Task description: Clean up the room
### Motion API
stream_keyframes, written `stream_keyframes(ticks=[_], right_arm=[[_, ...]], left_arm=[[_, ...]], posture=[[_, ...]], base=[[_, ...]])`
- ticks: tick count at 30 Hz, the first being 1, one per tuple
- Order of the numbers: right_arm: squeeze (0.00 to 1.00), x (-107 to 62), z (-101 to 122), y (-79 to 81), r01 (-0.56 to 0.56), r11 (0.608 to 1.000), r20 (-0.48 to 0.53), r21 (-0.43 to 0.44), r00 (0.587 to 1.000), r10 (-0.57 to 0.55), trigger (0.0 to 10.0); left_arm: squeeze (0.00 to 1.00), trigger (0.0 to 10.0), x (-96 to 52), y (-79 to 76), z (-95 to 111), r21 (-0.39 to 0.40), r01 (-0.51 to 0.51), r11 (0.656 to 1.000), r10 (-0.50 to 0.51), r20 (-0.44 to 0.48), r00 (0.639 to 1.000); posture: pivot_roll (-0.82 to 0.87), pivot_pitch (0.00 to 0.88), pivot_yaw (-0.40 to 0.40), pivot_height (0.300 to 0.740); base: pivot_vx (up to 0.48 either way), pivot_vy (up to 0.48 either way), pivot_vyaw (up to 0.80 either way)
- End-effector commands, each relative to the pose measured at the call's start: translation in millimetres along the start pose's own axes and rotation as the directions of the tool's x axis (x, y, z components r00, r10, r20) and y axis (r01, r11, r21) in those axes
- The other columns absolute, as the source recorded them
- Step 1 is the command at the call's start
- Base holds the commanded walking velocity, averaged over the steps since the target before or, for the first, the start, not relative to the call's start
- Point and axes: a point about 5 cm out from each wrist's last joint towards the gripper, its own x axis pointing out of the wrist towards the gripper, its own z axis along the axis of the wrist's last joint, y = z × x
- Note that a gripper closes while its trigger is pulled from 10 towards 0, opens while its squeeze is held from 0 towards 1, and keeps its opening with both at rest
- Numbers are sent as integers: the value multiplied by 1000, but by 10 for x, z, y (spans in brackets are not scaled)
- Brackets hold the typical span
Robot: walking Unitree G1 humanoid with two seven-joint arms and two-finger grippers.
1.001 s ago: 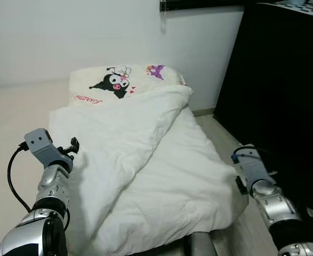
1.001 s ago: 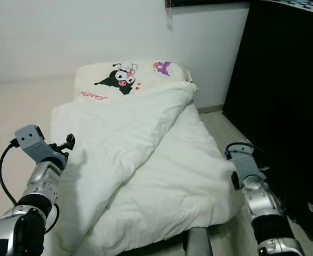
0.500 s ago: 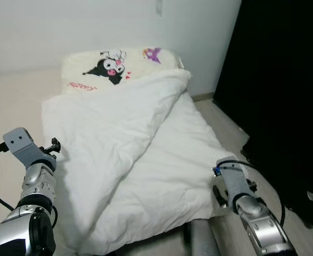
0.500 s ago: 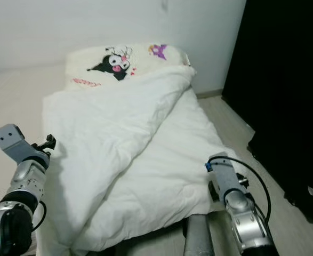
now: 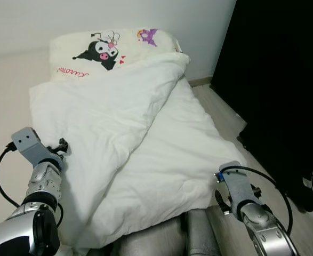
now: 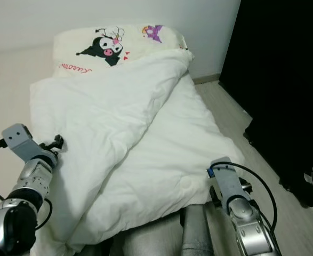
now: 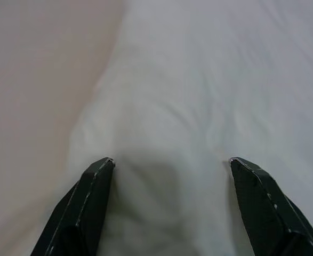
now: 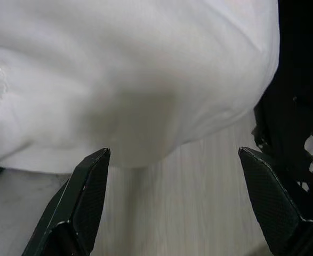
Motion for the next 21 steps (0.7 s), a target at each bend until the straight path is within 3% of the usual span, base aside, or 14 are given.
stream_keyframes(ticks=[1,7,17,21], right_arm=[[145,-32,-31,12,-7,1000,-12,8,1000,7,10000],[141,-42,-51,21,-7,1000,-22,-2,1000,7,10000],[141,-53,-44,-19,1,1000,-27,-6,1000,-1,10000],[141,-60,-61,-33,6,1000,-33,-5,999,-6,10000]], left_arm=[[0,10000,14,49,63,-4,-25,1000,25,22,999],[0,10000,45,78,234,127,-23,992,13,83,996],[0,10000,-14,474,142,253,-143,957,134,53,990],[0,10000,-59,606,37,261,-152,953,155,9,988]], posture=[[-263,302,37,560],[-252,290,37,560],[-248,293,35,560],[-249,296,36,560]], base=[[0,0,0],[0,0,0],[0,0,0],[0,0,0]])
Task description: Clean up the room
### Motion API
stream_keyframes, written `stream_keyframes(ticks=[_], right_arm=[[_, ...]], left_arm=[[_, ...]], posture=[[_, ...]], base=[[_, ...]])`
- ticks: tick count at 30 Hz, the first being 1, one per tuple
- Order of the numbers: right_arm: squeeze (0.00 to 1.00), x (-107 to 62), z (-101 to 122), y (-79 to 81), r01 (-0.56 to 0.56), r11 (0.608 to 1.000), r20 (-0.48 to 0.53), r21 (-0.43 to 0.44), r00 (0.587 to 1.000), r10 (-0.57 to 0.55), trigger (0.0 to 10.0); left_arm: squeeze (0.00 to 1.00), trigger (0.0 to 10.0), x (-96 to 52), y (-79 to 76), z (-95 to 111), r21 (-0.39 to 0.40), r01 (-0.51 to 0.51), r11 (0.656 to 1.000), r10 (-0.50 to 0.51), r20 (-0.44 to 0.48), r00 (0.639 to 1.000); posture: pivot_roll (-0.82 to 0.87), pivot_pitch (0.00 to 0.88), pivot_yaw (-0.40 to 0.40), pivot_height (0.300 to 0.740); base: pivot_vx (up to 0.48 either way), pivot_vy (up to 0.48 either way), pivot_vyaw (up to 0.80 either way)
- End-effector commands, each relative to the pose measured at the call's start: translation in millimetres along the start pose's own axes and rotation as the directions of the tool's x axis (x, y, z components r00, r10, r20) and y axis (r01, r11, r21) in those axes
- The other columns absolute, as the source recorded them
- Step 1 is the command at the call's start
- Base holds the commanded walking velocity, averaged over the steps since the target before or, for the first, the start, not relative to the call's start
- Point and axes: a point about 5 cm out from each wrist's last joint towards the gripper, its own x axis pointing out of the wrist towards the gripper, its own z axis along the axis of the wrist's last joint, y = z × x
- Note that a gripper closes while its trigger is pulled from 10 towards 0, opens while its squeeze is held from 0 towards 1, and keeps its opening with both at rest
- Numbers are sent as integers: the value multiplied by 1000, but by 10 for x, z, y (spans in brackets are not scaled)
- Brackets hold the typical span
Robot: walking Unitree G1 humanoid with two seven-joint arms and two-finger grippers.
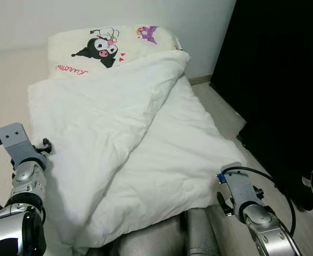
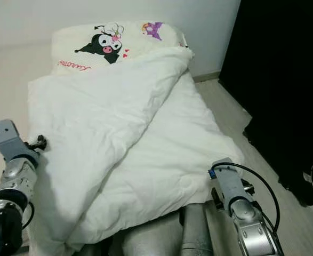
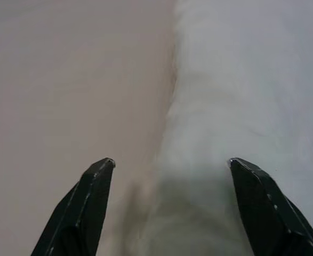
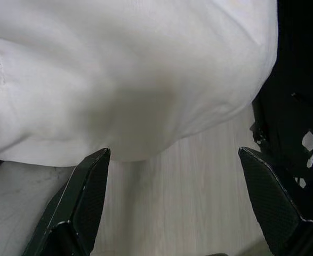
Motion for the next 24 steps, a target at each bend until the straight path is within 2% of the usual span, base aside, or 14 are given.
stream_keyframes(ticks=[1,4,6,7,8,9,10,17,19,24], right_arm=[[145,-26,-63,-13,6,1000,-24,0,1000,-6,10000],[141,-26,-58,-22,9,1000,-25,0,1000,-9,10000],[141,-26,-58,-22,9,1000,-25,0,1000,-9,10000],[145,-27,-58,-27,11,1000,-25,0,1000,-11,10000],[141,-27,-57,-35,13,1000,-25,0,1000,-13,10000],[141,-27,-57,-35,13,1000,-25,0,1000,-13,10000],[141,-30,-56,-51,18,1000,-26,0,999,-18,10000],[141,-33,-56,-71,26,1000,-27,1,999,-26,10000],[141,-27,-51,-77,29,1000,-27,2,999,-29,10000],[141,-12,-37,-73,29,1000,-24,3,999,-29,10000]], left_arm=[[0,10000,-42,129,-180,10,-15,1000,16,-80,997],[0,10000,-79,57,-297,-100,55,993,-68,-132,989],[0,10000,-79,57,-297,-100,55,993,-68,-132,989],[0,6863,-88,13,-320,-136,82,987,-101,-139,985],[0,4667,-99,-36,-341,-162,108,981,-132,-145,981],[0,4667,-99,-36,-341,-162,108,981,-132,-145,981],[0,0,-113,-115,-361,-202,147,968,-178,-146,973],[0,0,-114,-222,-333,-249,191,949,-227,-124,966],[0,0,-98,-339,-242,-277,246,929,-278,-83,957],[0,0,-75,-395,-145,-278,289,916,-314,-47,948]], posture=[[-249,296,36,560],[-251,296,34,560],[-251,296,34,560],[-252,297,33,560],[-255,296,32,560],[-255,296,32,560],[-258,296,31,560],[-259,295,31,560],[-257,290,31,560],[-253,282,31,560]], base=[[0,0,0],[0,0,0],[0,0,0],[0,0,0],[0,0,0],[0,0,0],[0,0,0],[0,0,0],[0,0,0],[0,0,0]])
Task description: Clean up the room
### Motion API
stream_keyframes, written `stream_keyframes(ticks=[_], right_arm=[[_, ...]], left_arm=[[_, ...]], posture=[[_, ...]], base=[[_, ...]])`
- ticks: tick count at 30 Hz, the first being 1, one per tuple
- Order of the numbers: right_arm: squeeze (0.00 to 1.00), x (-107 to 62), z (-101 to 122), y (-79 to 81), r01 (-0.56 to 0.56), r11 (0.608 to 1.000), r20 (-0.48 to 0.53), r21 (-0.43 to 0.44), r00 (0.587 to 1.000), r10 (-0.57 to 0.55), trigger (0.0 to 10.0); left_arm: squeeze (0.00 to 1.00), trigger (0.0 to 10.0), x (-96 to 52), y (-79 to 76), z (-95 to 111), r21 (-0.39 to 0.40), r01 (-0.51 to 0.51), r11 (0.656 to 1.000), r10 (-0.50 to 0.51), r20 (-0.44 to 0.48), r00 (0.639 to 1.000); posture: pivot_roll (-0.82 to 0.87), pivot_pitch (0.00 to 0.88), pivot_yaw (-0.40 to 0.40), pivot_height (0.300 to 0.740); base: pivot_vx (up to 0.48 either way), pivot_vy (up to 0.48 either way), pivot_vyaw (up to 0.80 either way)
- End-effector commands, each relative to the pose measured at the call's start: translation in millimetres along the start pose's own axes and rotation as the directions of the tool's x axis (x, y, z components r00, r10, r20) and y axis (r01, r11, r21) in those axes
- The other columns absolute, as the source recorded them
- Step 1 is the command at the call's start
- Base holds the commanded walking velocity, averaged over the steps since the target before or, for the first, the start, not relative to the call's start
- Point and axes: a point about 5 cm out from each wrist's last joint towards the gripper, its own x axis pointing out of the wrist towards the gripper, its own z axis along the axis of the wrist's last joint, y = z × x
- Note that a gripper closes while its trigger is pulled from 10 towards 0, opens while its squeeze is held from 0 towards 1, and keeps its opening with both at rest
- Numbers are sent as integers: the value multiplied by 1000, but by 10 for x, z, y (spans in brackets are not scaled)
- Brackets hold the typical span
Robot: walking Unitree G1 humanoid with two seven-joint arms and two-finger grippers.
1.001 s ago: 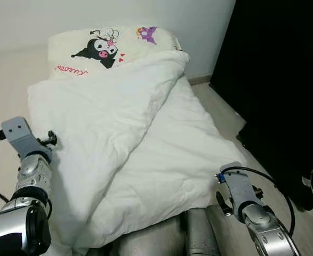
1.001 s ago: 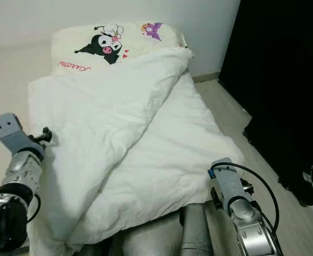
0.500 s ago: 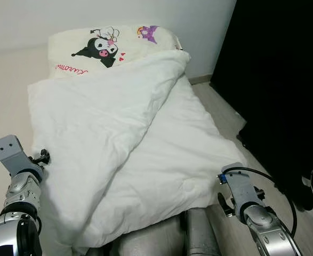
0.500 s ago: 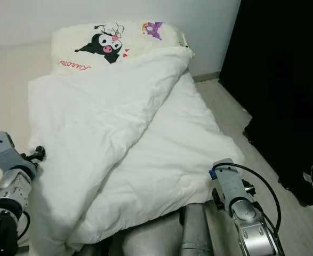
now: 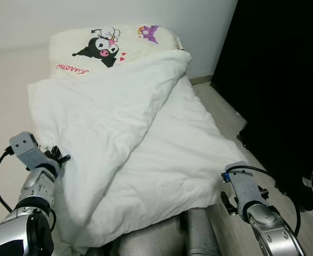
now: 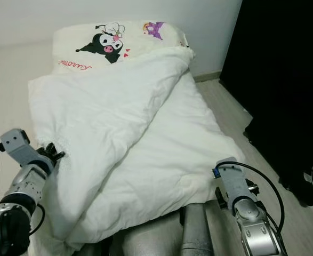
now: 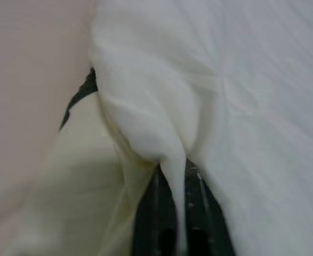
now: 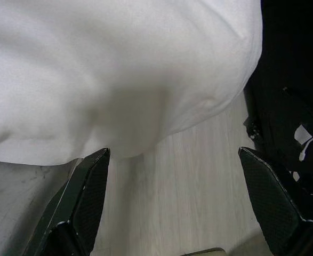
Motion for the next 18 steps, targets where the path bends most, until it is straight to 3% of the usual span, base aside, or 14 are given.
stream_keyframes(ticks=[1,7,8,9,10,11,12,13,14,15,16,17,18], right_arm=[[141,0,-28,1,4,1000,-14,-10,1000,-5,10000],[141,26,3,-19,10,1000,-8,-8,1000,-10,10000],[141,34,16,-29,12,1000,-4,-8,1000,-12,10000],[141,34,16,-29,12,1000,-4,-8,1000,-12,10000],[141,45,30,-41,15,1000,0,-7,1000,-15,10000],[141,58,57,-62,20,1000,7,-6,1000,-20,10000],[141,68,76,-76,23,1000,12,-6,1000,-23,10000],[141,68,76,-76,23,1000,12,-6,1000,-23,10000],[141,78,89,-87,26,1000,15,-6,1000,-26,10000],[141,78,89,-87,26,1000,15,-6,1000,-26,10000],[145,93,116,-108,30,1000,21,-6,999,-29,10000],[145,93,116,-108,30,1000,21,-6,999,-29,10000],[141,112,142,-126,33,999,27,-7,999,-32,10000]], left_arm=[[0,0,18,-62,32,-4,42,999,-42,8,999],[0,0,36,-173,80,9,165,986,-165,14,986],[0,0,32,-233,67,20,241,970,-241,0,970],[0,0,32,-233,67,20,241,970,-241,0,970],[0,0,21,-299,38,26,331,943,-331,-24,943],[0,0,-24,-396,-22,51,496,867,-492,-80,867],[0,0,-64,-454,-68,58,599,799,-590,-123,798],[0,0,-64,-454,-68,58,599,799,-590,-123,798],[0,0,-99,-489,-104,59,668,742,-654,-157,740],[0,0,-99,-489,-104,59,668,742,-654,-157,740],[0,0,-187,-493,-186,60,783,620,-749,-252,613],[0,0,-187,-493,-186,60,783,620,-749,-252,613],[0,0,-304,-453,-290,34,876,481,-809,-367,458]], posture=[[-251,279,31,560],[-248,267,32,560],[-247,261,32,560],[-247,261,32,560],[-246,253,31,560],[-245,242,30,560],[-245,242,30,560],[-245,242,30,560],[-243,235,29,560],[-243,235,29,560],[-238,228,27,560],[-238,228,27,560],[-229,222,25,560]], base=[[0,0,0],[0,0,0],[0,0,0],[0,0,0],[0,0,0],[0,0,0],[0,0,0],[0,0,0],[0,0,0],[0,0,0],[0,0,0],[0,0,0],[0,0,0]])
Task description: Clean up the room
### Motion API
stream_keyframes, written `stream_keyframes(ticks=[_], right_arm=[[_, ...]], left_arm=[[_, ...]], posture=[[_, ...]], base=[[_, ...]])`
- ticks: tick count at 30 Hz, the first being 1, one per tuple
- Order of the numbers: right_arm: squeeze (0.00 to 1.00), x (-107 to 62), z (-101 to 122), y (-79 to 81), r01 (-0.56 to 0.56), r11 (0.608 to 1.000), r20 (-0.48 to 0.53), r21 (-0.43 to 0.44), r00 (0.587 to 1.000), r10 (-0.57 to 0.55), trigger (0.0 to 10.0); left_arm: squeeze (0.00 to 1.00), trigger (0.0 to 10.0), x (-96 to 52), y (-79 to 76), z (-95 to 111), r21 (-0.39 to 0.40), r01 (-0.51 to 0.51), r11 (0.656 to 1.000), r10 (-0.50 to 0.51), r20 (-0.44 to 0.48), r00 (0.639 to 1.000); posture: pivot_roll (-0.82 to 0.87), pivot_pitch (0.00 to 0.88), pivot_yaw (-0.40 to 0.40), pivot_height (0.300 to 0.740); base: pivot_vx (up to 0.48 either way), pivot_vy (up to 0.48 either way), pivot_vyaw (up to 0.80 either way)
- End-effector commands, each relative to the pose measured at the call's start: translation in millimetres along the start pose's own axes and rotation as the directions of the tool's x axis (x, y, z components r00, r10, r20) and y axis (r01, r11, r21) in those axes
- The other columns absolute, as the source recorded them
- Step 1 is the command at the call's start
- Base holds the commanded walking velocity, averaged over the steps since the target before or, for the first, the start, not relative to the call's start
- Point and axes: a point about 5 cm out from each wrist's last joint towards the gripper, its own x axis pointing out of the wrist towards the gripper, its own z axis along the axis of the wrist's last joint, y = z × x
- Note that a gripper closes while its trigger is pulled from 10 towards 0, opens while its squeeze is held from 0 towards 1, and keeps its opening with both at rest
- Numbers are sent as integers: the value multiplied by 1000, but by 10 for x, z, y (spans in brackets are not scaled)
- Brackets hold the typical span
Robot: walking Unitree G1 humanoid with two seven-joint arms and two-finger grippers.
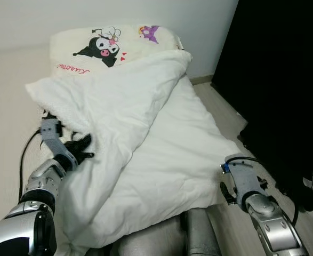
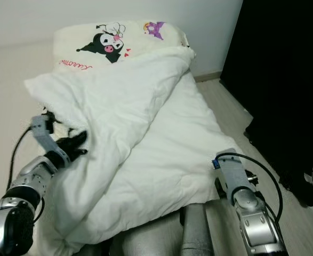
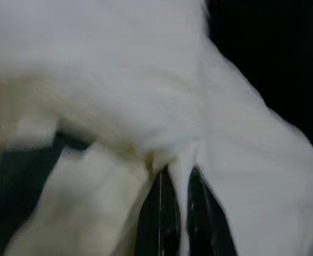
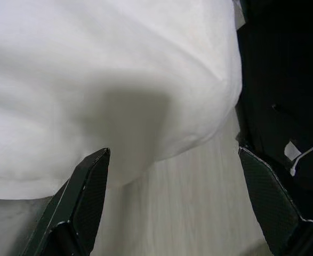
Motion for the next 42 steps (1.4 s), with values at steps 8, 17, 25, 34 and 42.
stream_keyframes(ticks=[8,17,25,34,42], right_arm=[[141,71,3,-25,5,1000,-8,-6,1000,-5,10000],[141,143,73,25,-9,1000,6,-7,1000,10,10000],[137,184,107,0,-6,1000,13,-13,1000,7,10000],[133,228,133,36,-16,1000,19,-15,1000,16,10000],[133,258,155,40,-18,1000,22,-15,1000,18,10000]], left_arm=[[0,0,-365,-232,-548,-113,419,901,-426,-407,808],[0,0,-770,-687,-1144,-410,557,723,-684,-538,493],[0,10000,-655,-1057,-1329,-471,615,632,-774,-420,474],[1000,10000,-492,-1321,-1246,-420,647,636,-772,-373,515],[1000,10000,-603,-1378,-1064,-434,691,578,-810,-409,420]], posture=[[-213,210,23,560],[-207,176,21,560],[-204,154,19,560],[-190,150,17,560],[-186,140,18,560]], base=[[0,0,0],[0,0,0],[0,0,0],[0,0,0],[0,0,0]])
